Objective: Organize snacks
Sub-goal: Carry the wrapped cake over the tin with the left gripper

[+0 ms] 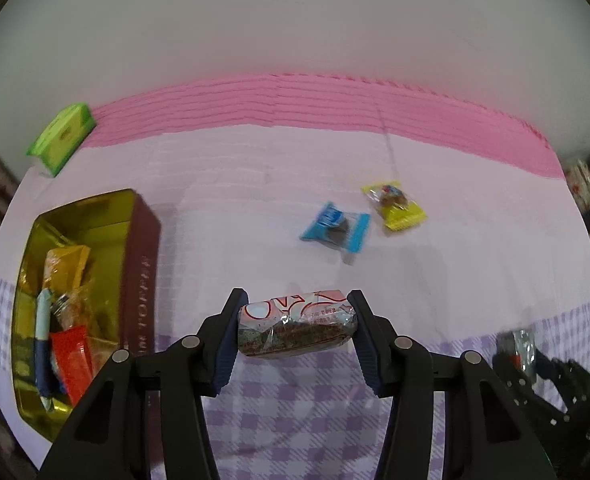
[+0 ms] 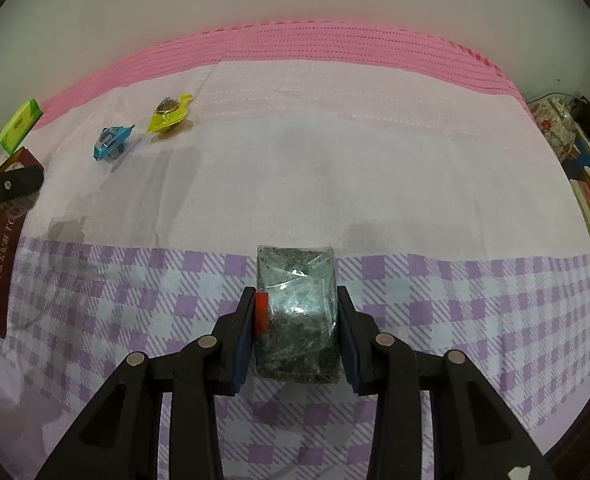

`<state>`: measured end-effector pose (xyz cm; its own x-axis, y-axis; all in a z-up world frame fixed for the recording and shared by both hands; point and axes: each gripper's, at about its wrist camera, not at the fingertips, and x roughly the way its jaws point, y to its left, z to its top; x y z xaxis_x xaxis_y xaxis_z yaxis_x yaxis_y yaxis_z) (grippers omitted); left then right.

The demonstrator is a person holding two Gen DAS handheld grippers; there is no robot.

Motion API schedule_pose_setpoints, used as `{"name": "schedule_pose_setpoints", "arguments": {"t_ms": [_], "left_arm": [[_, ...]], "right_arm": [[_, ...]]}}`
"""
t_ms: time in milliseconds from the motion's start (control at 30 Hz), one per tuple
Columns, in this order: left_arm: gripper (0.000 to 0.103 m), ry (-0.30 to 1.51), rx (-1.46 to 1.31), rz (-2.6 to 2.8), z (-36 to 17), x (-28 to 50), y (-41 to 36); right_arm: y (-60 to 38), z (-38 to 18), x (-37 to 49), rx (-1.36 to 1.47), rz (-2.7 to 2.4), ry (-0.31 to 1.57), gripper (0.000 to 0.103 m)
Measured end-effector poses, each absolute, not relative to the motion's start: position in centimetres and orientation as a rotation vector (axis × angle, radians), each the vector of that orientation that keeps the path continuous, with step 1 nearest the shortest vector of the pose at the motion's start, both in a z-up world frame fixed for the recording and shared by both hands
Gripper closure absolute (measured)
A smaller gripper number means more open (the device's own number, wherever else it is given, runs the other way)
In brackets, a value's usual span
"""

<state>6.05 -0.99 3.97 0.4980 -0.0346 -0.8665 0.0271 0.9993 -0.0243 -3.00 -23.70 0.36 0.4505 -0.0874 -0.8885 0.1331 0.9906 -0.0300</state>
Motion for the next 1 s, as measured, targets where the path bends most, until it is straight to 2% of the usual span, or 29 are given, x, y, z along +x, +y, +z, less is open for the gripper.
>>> {"name": "schedule_pose_setpoints", "arguments": {"t_ms": [267, 500, 733, 1000], "left_arm": [[0.052, 0.994, -0.015, 0.01, 6.5, 4.4, 3.7], [0.052, 0.956, -0.004, 0.101, 8.5, 1.8, 10.7], [0.052, 1.019, -0.021, 0.183, 7.3, -1.3, 16.7], [0.051, 1.098, -0.034, 0.213, 4.4, -2.6, 18.8]], "right_arm": [[-23.4, 0.3, -2.9, 0.054, -0.137, 1.101, 0.066], [-23.5, 0.4, -2.7, 0.041, -0.142, 1.099, 0.067], [-23.3, 0.3, -2.9, 0.037, -0.139, 1.097, 0.067], [-23.4, 0.4, -2.8, 0.035, -0.138, 1.098, 0.067]]}}
